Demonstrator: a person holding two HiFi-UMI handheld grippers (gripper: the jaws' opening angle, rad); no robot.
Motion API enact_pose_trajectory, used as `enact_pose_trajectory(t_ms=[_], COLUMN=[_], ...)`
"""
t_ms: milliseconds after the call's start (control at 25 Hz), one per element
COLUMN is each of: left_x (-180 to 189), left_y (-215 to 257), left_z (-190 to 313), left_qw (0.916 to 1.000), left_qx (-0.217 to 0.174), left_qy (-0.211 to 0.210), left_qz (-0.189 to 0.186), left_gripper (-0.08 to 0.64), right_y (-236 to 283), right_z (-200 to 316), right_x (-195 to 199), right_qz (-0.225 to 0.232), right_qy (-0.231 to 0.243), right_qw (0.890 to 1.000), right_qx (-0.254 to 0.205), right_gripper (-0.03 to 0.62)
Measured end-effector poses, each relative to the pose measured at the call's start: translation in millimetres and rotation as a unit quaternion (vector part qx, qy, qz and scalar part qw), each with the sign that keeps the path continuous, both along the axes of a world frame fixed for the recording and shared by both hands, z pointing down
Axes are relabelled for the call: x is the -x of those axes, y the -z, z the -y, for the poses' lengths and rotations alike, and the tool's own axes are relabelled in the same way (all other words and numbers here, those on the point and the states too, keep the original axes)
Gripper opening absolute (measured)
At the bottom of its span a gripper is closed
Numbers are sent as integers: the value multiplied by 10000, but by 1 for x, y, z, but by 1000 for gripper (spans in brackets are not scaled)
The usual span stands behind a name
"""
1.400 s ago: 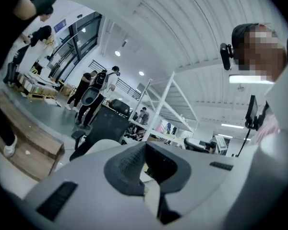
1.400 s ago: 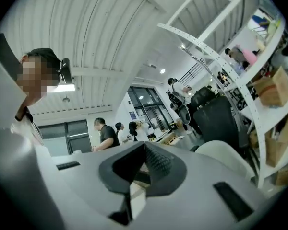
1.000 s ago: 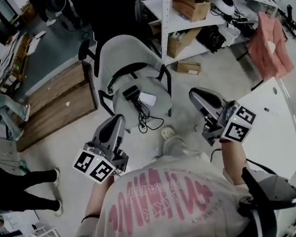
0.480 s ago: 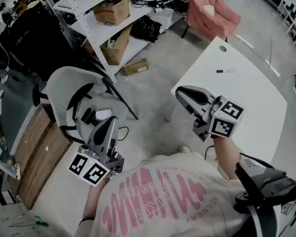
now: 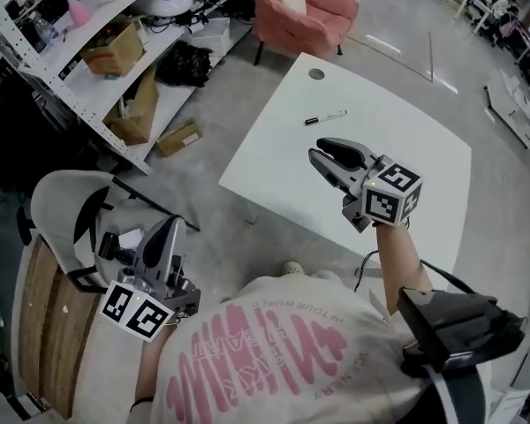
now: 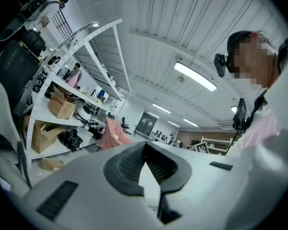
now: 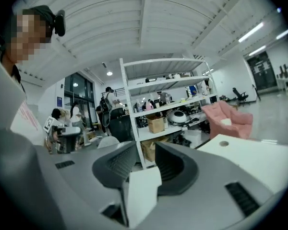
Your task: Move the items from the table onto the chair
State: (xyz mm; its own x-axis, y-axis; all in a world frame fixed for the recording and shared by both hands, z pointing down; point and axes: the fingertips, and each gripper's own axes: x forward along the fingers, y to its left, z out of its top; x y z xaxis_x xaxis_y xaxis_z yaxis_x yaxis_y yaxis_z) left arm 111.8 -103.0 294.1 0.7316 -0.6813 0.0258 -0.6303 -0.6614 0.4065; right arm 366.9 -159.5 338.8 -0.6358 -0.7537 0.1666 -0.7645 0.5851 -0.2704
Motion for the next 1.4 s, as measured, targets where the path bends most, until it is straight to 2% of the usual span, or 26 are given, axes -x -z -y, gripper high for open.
enact_pose_trajectory(t_ms=[120, 240, 320, 440, 520, 600, 720, 880, 1000, 1080, 1160, 1240, 1320, 1360, 1400], left_x=[-14, -18, -18, -13, -6, 0, 6, 22, 29, 33, 37, 41, 43, 43, 43], left_y=[2, 3, 1, -3, -7, -11, -16, -16, -9, -8, -9, -9, -8, -7, -7], left_z=[2, 2, 0, -8, -16, -24, -39, -52, -57, -62, -66, -70, -71, -70, -69], left_qw=[9998, 9990, 9978, 9940, 9898, 9853, 9789, 9676, 9604, 9563, 9530, 9510, 9501, 9501, 9506], left_qx=[58, 106, 143, 210, 297, 428, 582, 633, 562, 523, 496, 485, 483, 482, 476], left_qy=[140, 354, 544, 929, 1208, 1453, 1746, 2229, 2535, 2666, 2777, 2870, 2917, 2922, 2915], left_qz=[108, 236, 355, 545, 689, 794, 891, 1007, 1009, 1078, 1102, 1046, 995, 979, 960], left_gripper=[9, 11, 11, 11, 11, 9, 9, 11, 9, 9, 9, 9, 11, 11, 9], right_y=[-23, -61, -91, -136, -162, -183, -206, -222, -232, -237, -241, -241, -239, -237, -237], right_z=[27, 58, 76, 101, 115, 125, 145, 166, 177, 177, 175, 178, 185, 188, 189], right_x=[-47, -81, -95, -106, -107, -108, -118, -111, -112, -112, -113, -115, -120, -122, -124], right_qz=[-732, -1778, -2519, -3557, -4003, -4190, -4454, -4404, -4483, -4350, -4059, -3726, -3483, -3406, -3352], right_qy=[-33, 201, 543, 1130, 1470, 1720, 1845, 2240, 2463, 2644, 2729, 2607, 2297, 2139, 2002], right_qw=[9972, 9823, 9628, 9213, 8960, 8803, 8617, 8509, 8378, 8353, 8419, 8574, 8749, 8816, 8863], right_qx=[180, 550, 820, 1091, 1236, 1413, 1582, 1786, 1910, 2078, 2280, 2410, 2458, 2472, 2490], right_gripper=[137, 177, 196, 196, 196, 196, 195, 198, 198, 199, 199, 196, 136, 90, 77])
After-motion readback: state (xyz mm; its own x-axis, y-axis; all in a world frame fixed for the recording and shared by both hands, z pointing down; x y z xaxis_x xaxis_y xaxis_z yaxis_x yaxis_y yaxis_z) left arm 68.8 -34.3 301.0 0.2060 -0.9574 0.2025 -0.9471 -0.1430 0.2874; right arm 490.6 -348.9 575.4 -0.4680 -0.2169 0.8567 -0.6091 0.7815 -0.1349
